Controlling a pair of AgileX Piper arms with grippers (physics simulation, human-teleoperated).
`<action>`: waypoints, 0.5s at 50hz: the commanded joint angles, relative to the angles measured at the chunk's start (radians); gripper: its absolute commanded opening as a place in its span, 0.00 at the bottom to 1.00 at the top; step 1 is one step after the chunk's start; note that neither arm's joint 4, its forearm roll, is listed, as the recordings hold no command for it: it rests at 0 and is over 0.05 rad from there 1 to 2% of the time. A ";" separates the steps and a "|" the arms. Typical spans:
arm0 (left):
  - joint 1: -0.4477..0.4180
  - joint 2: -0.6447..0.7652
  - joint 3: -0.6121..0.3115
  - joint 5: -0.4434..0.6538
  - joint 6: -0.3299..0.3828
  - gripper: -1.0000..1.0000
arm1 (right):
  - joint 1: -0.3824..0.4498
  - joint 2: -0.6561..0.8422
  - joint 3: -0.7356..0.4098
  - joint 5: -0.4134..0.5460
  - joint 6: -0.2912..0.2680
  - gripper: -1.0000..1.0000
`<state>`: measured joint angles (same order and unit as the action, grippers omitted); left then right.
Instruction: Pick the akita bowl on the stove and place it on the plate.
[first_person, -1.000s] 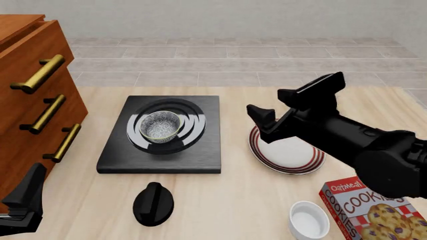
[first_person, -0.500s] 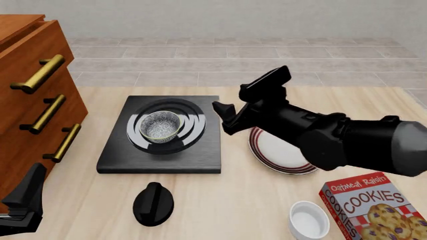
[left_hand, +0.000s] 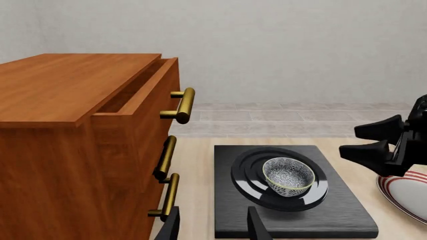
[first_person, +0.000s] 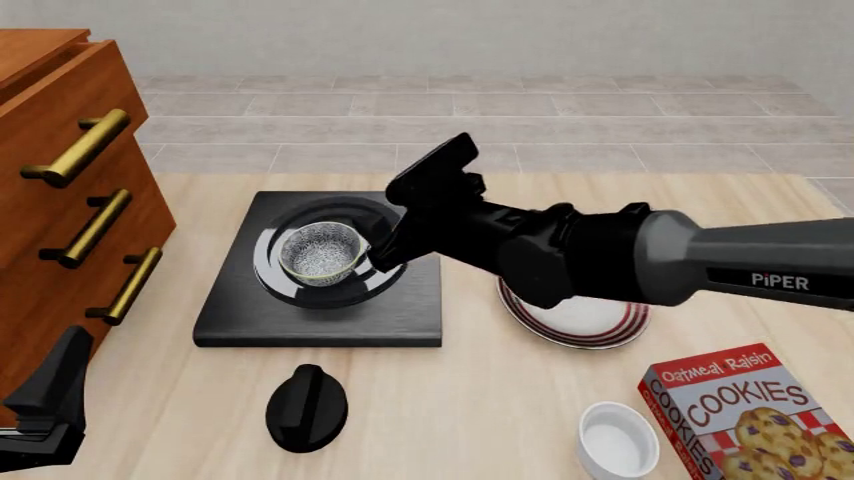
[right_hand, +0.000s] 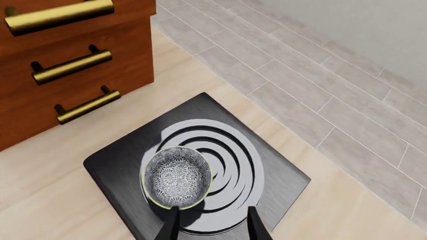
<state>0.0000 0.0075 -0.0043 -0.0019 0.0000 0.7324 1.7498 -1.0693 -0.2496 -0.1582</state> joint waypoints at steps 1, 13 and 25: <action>0.000 0.000 0.000 0.000 0.000 1.00 | 0.022 0.083 -0.112 0.075 0.012 1.00; 0.000 0.000 0.000 0.000 0.000 1.00 | 0.036 0.182 -0.234 0.146 0.117 1.00; 0.000 0.000 0.000 0.000 0.000 1.00 | 0.024 0.240 -0.290 0.206 0.236 1.00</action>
<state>0.0000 0.0075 -0.0043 -0.0019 0.0000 0.7594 1.9371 -1.3029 -0.0894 0.0072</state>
